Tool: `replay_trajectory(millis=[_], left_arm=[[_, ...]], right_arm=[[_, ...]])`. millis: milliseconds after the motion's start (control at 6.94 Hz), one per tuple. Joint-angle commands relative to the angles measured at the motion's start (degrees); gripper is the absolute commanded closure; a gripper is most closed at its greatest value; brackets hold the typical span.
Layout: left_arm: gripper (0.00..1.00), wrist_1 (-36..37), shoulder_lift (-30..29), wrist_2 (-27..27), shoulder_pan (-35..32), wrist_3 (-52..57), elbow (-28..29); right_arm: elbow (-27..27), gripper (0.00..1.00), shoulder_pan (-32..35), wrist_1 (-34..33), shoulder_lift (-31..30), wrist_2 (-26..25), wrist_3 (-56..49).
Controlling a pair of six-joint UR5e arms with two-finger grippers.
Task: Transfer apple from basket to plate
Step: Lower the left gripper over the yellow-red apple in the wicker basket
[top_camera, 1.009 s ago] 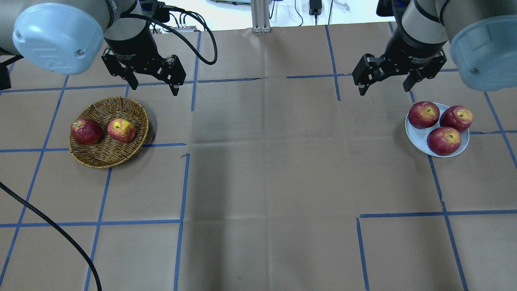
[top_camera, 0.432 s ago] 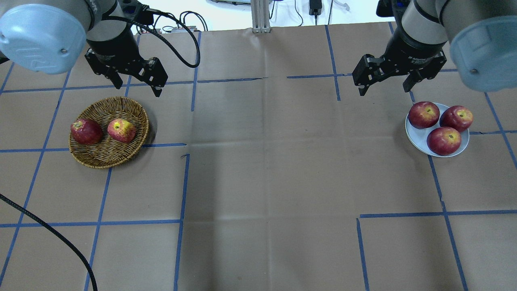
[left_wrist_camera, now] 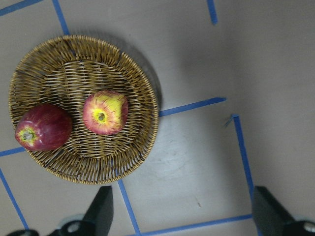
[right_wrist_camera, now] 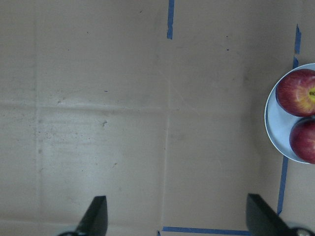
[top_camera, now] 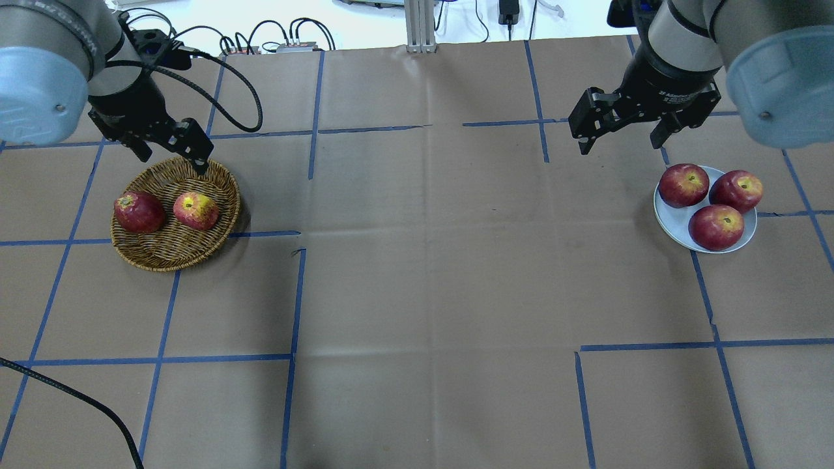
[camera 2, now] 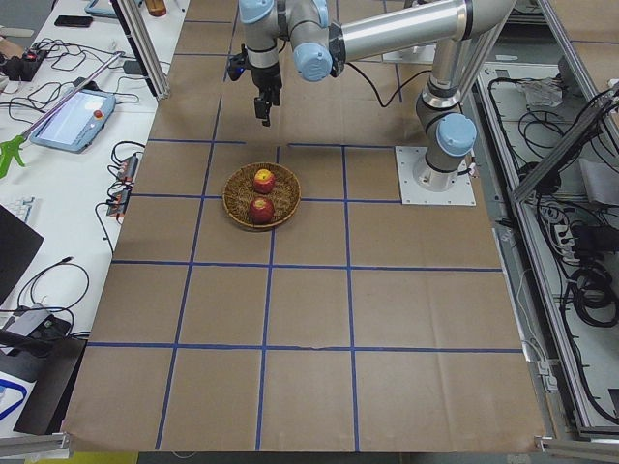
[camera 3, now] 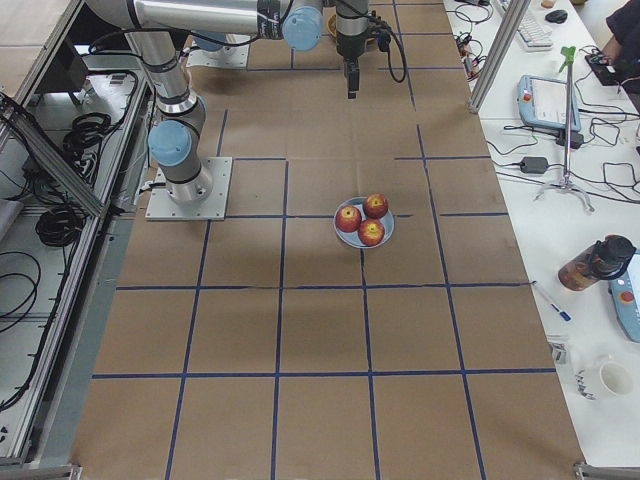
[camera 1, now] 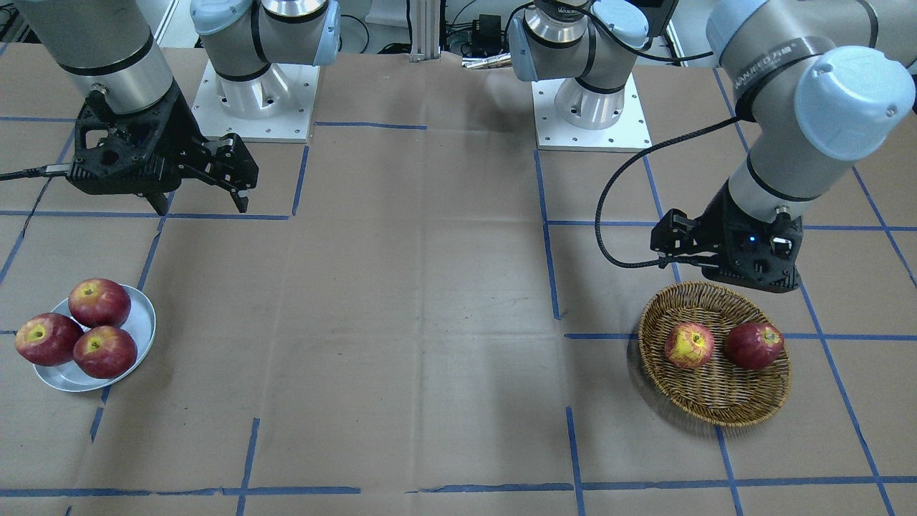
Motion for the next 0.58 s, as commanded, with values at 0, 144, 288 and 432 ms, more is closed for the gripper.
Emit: replay_trajectory(millis=[0, 144, 288, 432], left_arm=[[0.02, 19.0, -0.5, -0.19, 3.38, 4.16, -10.9], [0.01, 20.66, -2.07, -0.54, 3.56, 4.34, -12.09], [0.01, 21.46, -5.13, -0.37, 5.12, 4.16, -11.92], [0.01, 22.25, -6.38, -0.36, 5.92, 4.42, -12.01]], right_arm=[[0.0, 0.0, 0.0, 0.07, -0.02, 0.0, 0.0], [0.0, 0.0, -0.09, -0.02, -0.02, 0.0, 0.0], [0.0, 0.0, 0.0, -0.02, -0.02, 0.0, 0.0], [0.0, 0.0, 0.0, -0.02, 0.07, 0.0, 0.0]])
